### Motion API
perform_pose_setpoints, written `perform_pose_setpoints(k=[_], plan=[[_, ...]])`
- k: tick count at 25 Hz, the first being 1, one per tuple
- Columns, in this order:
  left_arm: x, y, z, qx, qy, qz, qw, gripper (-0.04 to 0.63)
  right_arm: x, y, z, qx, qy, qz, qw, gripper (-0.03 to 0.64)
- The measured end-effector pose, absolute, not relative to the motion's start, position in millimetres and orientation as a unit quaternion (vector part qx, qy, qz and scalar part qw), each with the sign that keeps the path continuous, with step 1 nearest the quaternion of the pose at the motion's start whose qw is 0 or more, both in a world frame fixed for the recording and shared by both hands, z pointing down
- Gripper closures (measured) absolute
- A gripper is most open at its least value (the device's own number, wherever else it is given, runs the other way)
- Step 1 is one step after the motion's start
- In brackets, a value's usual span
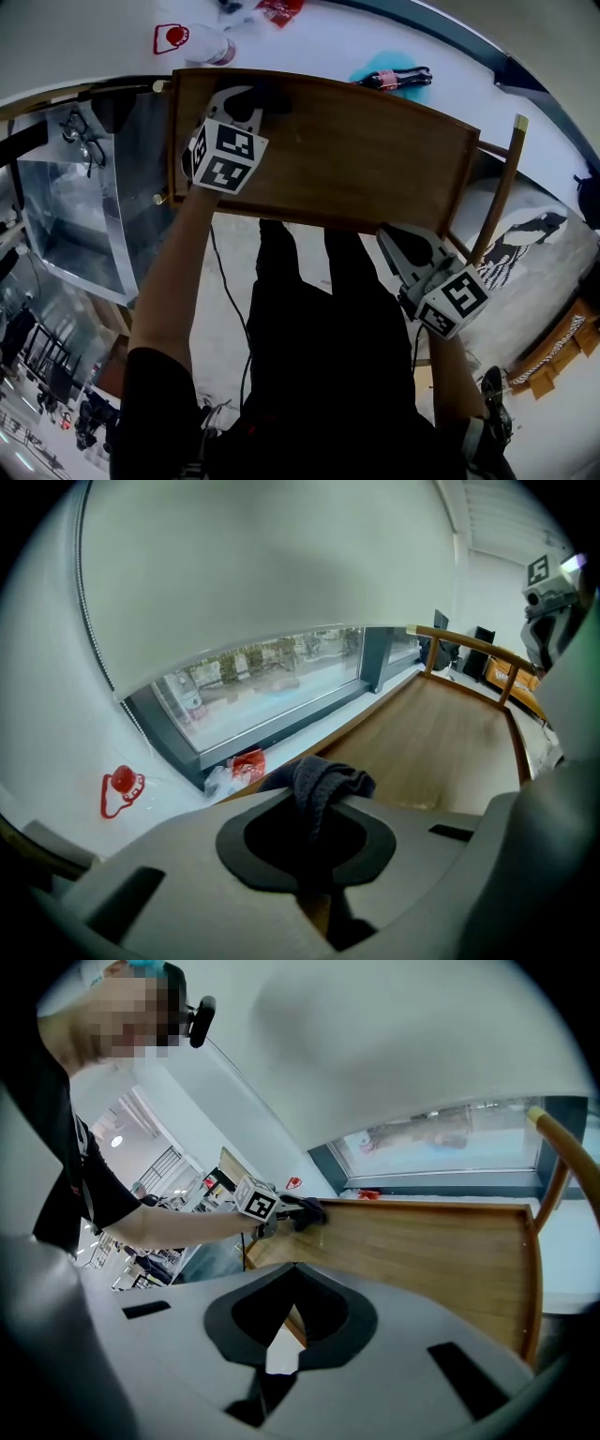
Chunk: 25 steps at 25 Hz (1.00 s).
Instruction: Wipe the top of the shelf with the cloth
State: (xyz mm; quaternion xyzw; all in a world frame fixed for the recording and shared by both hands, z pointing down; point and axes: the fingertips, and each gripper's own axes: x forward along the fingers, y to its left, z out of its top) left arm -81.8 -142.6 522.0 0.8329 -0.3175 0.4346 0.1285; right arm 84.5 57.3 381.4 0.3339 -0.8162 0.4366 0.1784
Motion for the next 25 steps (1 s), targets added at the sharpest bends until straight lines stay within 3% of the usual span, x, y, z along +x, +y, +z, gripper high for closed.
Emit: perform_pose_setpoints(k=[25], plan=[[111.4, -99.1, 523.3, 0.878, -0.202, 0.416, 0.121, 0.554, 158.1, 81.5, 359.7, 0.390, -0.800, 0.447, 0.093, 0.612]])
